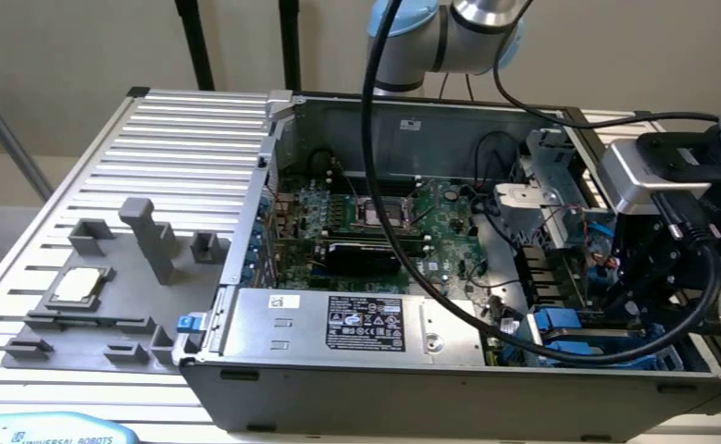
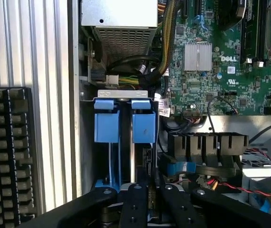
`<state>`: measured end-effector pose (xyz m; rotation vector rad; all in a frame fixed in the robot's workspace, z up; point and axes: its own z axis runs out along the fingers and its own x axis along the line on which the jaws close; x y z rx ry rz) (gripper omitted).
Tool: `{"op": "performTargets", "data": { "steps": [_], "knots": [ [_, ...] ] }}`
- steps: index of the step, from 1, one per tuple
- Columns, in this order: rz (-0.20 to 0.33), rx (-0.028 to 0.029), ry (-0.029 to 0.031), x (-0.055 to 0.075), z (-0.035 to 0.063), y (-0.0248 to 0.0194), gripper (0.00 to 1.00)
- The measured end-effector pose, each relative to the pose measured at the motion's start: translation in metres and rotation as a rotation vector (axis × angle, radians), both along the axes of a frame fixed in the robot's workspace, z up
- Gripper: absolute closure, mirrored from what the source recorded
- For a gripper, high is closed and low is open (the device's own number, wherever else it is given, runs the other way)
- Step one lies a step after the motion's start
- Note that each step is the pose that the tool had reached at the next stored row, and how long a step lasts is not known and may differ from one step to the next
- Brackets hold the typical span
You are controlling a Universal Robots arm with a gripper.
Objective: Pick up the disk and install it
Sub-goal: 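Insert the first disk wire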
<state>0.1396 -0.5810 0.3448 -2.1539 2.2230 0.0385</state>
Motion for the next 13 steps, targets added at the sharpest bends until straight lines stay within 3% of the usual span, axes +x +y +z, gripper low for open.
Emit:
{"op": "performTargets", "data": {
  "steps": [7,13],
  "knots": [
    [-0.013,-0.0273,0.0,0.0011,-0.0003,0.0036,0.84],
    [-0.019,-0.0405,-0.0001,0.0013,-0.0005,0.0074,0.84]
  ]
}}
